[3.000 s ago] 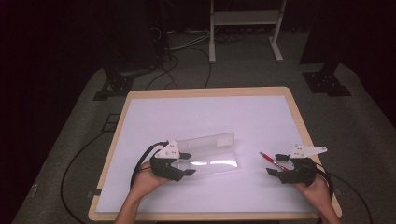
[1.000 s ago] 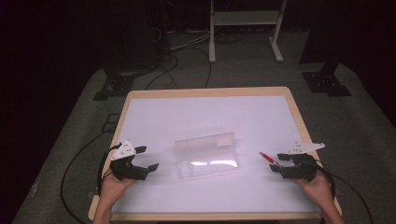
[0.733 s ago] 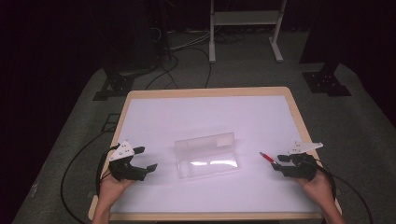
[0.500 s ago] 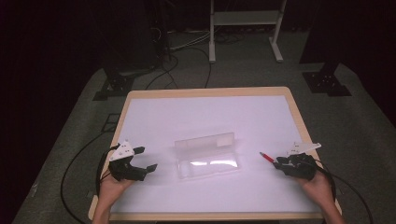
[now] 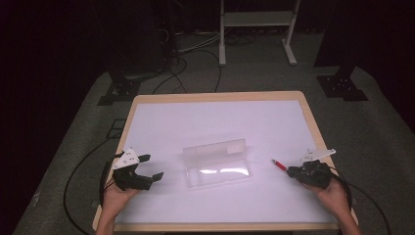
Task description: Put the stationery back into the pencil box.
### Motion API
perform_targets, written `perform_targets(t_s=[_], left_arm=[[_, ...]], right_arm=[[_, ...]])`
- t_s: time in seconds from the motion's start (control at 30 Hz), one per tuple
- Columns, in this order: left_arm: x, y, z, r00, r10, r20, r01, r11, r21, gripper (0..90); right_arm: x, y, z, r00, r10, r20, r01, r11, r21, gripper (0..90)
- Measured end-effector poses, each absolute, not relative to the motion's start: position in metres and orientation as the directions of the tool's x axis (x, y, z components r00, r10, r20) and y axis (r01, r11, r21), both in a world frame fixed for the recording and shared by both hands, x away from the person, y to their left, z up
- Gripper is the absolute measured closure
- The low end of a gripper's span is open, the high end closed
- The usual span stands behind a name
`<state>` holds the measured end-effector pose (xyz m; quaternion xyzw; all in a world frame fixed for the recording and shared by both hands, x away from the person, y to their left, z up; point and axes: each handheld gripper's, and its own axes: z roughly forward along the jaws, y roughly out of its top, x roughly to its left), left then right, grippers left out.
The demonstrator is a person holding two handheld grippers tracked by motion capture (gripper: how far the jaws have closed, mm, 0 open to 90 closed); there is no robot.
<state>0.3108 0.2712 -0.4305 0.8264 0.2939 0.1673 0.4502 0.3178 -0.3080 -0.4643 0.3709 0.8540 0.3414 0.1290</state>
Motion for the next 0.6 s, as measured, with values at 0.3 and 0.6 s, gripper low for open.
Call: perform_targets(t_s=[0.3, 0.6], left_arm=[[0.311, 0.271, -0.432, 0.773, 0.635, 0.010, 0.338, -0.425, 0.840, 13.0], [0.311, 0.273, -0.432, 0.771, 0.637, 0.008, 0.340, -0.422, 0.840, 12.8]], right_arm=[[0.318, -0.301, -0.444, -0.728, 0.683, 0.057, 0.504, 0.477, 0.720, 78.7], [0.320, -0.294, -0.426, -0.766, 0.637, 0.086, 0.468, 0.461, 0.754, 78.7]])
